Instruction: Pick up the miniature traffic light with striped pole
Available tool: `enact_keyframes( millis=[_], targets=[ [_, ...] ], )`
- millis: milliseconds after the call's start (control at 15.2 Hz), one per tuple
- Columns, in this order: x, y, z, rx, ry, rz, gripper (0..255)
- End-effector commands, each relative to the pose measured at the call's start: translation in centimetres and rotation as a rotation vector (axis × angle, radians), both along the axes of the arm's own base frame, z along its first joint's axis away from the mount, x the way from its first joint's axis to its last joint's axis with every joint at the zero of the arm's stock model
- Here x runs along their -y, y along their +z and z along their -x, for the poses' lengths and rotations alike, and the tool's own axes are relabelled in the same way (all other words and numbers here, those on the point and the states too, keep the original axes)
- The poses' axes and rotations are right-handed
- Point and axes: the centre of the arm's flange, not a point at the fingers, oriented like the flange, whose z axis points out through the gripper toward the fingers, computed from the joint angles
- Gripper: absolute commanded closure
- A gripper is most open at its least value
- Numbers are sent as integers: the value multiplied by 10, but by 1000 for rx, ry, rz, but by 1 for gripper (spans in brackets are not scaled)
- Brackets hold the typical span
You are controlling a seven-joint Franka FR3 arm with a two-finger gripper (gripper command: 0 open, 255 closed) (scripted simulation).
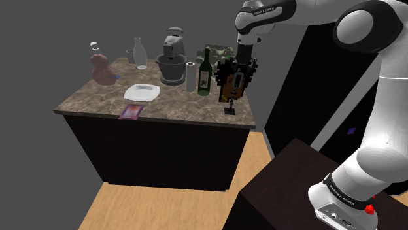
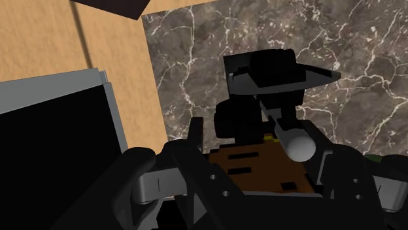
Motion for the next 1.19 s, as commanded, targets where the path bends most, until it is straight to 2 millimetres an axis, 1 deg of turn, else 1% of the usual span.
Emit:
enact_keyframes(
  millis=[0, 528, 1122],
  targets=[
    [0, 0, 0, 0, 0, 0, 255],
    [0, 0, 0, 0, 0, 0, 255],
    [0, 47, 0, 0, 0, 0, 255]
  ],
)
